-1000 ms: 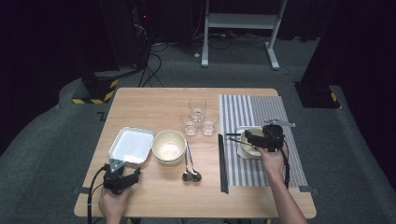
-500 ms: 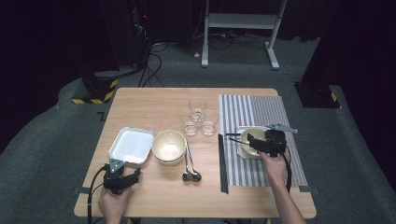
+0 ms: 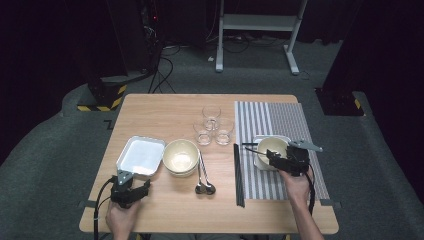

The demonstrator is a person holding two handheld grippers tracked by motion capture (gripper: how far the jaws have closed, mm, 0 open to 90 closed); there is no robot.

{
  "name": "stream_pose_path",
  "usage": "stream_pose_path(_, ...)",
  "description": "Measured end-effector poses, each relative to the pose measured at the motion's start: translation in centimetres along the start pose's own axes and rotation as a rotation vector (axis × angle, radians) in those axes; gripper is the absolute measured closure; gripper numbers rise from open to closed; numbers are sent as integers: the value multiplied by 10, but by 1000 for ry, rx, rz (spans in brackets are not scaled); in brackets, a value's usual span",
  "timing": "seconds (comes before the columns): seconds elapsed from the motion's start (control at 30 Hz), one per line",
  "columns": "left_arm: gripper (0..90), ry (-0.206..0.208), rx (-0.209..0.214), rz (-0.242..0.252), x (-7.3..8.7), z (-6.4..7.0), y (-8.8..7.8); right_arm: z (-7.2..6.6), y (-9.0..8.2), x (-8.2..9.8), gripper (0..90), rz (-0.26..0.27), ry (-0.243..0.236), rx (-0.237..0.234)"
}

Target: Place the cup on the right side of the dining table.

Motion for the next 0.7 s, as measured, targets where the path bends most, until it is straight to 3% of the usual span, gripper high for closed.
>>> stream_pose_path(0.33, 292, -2, -3, 2, 0, 0, 0, 0, -8, 17, 222, 13, -11, -60)
stream_pose_path(0.7, 292, -1, -4, 1, 0, 1, 0, -11, -19, 30, 383, 59, -45, -97)
Point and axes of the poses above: each handheld gripper's, and its own axes: y roughly forward along the jaws, x roughly out of its underside, z roughly to its right, the point moved 1 cm from there along y, roughly forward along the jaws, and after that the axes turned 4 degrees about -z, right-handed, at the moved point
